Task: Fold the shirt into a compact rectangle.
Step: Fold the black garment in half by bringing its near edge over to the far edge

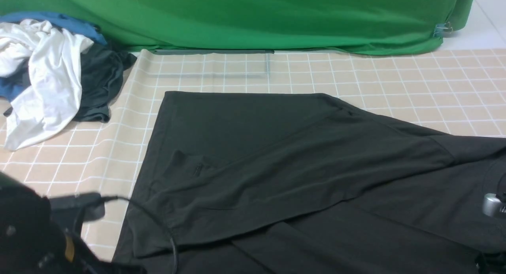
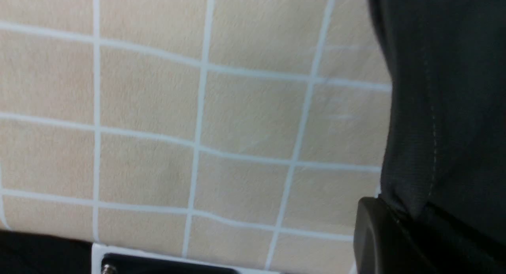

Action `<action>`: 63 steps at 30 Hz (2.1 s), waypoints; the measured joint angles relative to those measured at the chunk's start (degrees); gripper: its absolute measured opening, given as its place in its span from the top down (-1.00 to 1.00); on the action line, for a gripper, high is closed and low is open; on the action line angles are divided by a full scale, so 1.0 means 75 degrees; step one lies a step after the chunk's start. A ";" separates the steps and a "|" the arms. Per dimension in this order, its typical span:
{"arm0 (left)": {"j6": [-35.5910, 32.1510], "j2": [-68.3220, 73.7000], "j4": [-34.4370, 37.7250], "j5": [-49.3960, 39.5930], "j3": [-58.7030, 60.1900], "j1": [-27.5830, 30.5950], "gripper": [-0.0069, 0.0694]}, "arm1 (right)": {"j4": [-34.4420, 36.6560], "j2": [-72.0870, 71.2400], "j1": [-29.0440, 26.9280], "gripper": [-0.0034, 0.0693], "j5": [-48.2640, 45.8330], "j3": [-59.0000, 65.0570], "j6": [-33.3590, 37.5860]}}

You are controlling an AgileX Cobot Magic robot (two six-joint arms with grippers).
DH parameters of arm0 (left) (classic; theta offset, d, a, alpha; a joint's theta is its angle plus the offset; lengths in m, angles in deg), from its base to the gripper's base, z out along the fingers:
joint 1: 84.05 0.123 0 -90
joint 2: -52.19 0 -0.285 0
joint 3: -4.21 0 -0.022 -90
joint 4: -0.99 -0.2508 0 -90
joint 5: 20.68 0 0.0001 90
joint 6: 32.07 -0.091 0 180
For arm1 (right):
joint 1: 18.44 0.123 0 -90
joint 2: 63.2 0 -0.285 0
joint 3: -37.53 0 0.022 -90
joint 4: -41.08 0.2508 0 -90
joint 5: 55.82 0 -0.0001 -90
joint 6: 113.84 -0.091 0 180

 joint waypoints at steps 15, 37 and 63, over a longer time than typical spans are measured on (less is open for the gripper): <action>-0.0195 0.1615 0.0022 0.0196 -0.3284 0.1628 0.74 | -0.0108 -0.0108 0.0000 0.77 -0.1525 -0.3277 0.0194; -0.1073 0.6697 0.0801 0.0180 -0.7549 0.2992 0.74 | 0.0456 0.3774 0.0137 -0.21 -0.2243 -0.8537 0.0381; -0.1073 0.6705 0.0801 -0.0065 -0.7616 0.2992 0.74 | 0.0004 0.4822 0.3304 -0.23 -0.0465 -0.7853 0.1484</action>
